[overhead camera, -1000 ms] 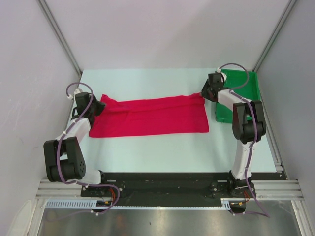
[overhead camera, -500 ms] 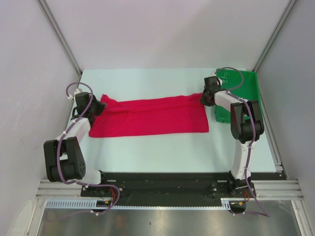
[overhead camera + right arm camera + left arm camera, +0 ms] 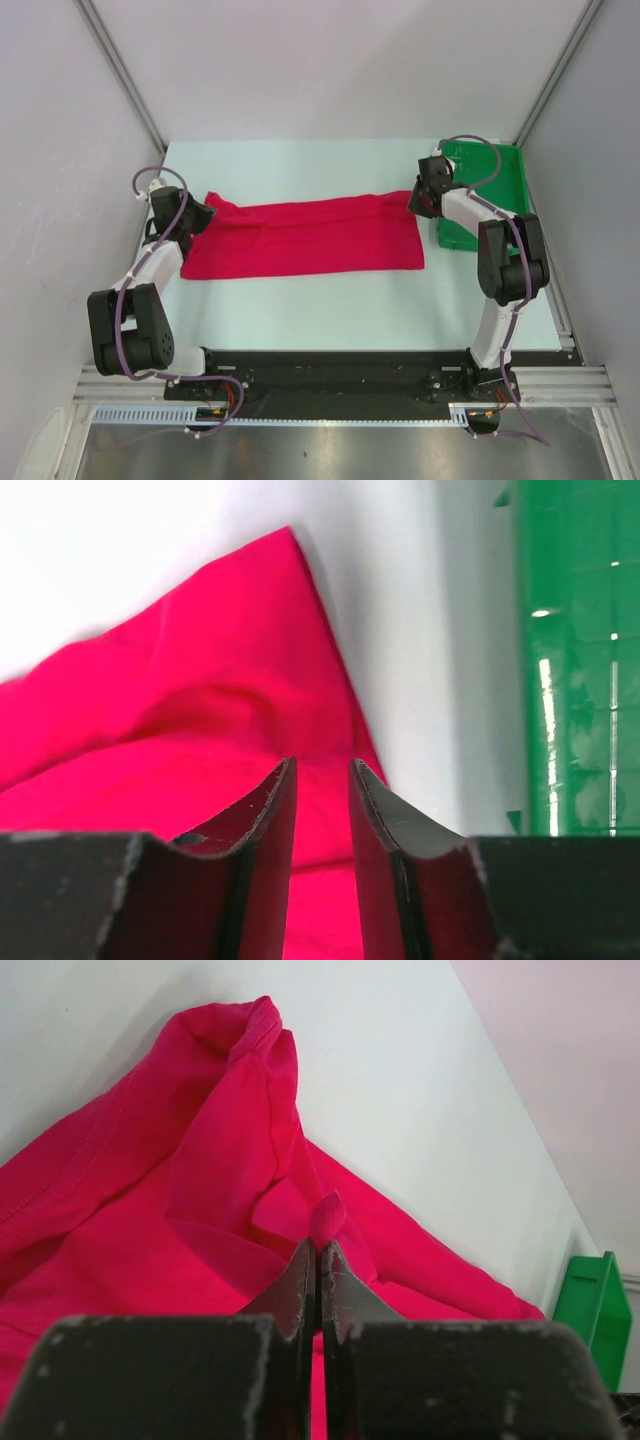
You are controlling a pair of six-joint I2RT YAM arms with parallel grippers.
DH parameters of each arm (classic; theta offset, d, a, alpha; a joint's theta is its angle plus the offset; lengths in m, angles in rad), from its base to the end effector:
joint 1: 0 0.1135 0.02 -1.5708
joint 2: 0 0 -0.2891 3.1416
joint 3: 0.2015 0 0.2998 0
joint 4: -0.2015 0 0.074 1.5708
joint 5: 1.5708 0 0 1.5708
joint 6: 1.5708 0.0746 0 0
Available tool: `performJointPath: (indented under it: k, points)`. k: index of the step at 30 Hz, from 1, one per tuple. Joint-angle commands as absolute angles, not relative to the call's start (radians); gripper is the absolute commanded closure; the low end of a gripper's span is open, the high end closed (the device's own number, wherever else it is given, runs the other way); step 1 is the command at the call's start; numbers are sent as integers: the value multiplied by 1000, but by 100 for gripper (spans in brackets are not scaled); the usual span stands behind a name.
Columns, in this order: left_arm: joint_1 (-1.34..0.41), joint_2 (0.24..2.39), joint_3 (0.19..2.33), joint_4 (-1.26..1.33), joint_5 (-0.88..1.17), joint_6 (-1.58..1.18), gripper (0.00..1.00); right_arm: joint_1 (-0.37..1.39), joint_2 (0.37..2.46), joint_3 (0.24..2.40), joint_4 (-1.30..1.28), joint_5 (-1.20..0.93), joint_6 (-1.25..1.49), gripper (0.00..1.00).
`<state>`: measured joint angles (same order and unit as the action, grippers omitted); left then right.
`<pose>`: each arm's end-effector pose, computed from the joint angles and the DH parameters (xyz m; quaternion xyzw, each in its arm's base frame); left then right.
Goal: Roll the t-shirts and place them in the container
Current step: Fold the T-shirt at the center of the board.
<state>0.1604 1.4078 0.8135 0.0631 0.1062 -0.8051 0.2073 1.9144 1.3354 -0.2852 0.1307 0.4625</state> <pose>0.3742 0.0525 0.2089 -0.3790 0.7799 -0.2008 0.4559 0.4836 0.0918 0.1627 0.1416 0.9257 0.0556 0.3462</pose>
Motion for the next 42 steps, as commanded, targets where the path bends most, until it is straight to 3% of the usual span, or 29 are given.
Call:
performJointPath:
  k: [1,7,21,24,34,42]
  points:
    - [169,1371,807,77,118,-816,100,183,1898,1331,-265,101,483,67]
    - [170,1379,807,81,120,-816,100,186,1927,1332,-273,117,494,60]
    - [169,1384,805,87,123,-816,100,204,1983,1333,-264,107,535,59]
    - [170,1381,805,87,123,-816,100,204,1996,1333,-261,103,541,65]
    - [169,1359,813,72,115,-804,100,204,1974,1333,-261,121,534,100]
    - [179,1304,838,8,43,-773,100,196,1910,1333,-299,166,500,100]
